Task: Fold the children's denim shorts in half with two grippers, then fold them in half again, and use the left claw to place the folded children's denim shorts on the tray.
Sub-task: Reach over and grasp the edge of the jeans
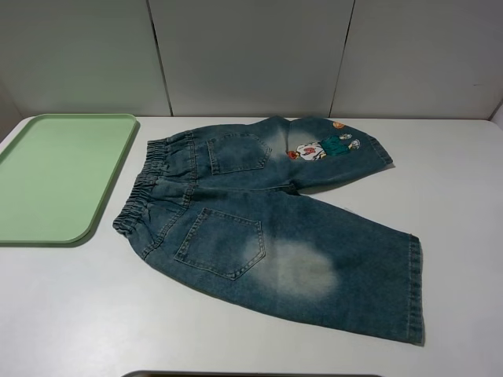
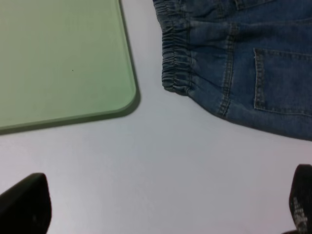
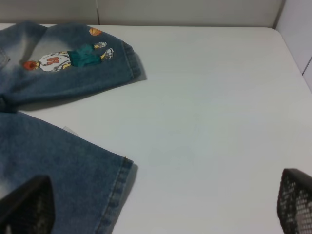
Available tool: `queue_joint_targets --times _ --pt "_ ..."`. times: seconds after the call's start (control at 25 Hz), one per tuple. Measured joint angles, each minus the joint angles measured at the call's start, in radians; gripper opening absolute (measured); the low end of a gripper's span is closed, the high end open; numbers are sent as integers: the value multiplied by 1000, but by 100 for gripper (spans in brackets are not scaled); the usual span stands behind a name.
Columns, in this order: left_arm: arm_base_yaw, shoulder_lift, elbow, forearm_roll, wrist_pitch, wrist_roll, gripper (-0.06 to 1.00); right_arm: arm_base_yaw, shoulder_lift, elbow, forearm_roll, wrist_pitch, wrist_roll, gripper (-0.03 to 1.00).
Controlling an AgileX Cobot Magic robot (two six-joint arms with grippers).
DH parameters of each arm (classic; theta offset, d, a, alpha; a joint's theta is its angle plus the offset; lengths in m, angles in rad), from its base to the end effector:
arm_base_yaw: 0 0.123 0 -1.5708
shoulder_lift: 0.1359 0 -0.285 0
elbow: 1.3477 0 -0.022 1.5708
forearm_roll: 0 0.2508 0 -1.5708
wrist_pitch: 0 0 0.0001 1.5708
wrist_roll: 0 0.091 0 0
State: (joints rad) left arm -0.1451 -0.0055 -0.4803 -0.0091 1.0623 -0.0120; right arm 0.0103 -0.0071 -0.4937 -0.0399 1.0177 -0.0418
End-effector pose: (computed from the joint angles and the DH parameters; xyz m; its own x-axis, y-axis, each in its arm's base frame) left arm -0.0036 -0.0002 0.2717 -0.4675 0.0517 -0.8825 0.1439 0.9894 -0.0182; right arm -0.0035 -0.0031 0.2791 -0.4167 -0.0670 -0.9066 -0.0056 0.9975 -0.0711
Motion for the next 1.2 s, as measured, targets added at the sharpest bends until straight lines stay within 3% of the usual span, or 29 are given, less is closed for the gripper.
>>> queue_joint_targets --times 0.8,1.2 --pt "0 0 0 0 0 0 98 29 0 0 -8 0 22 69" --pt "0 0 -1 -18 1 0 98 85 0 0 3 0 22 69"
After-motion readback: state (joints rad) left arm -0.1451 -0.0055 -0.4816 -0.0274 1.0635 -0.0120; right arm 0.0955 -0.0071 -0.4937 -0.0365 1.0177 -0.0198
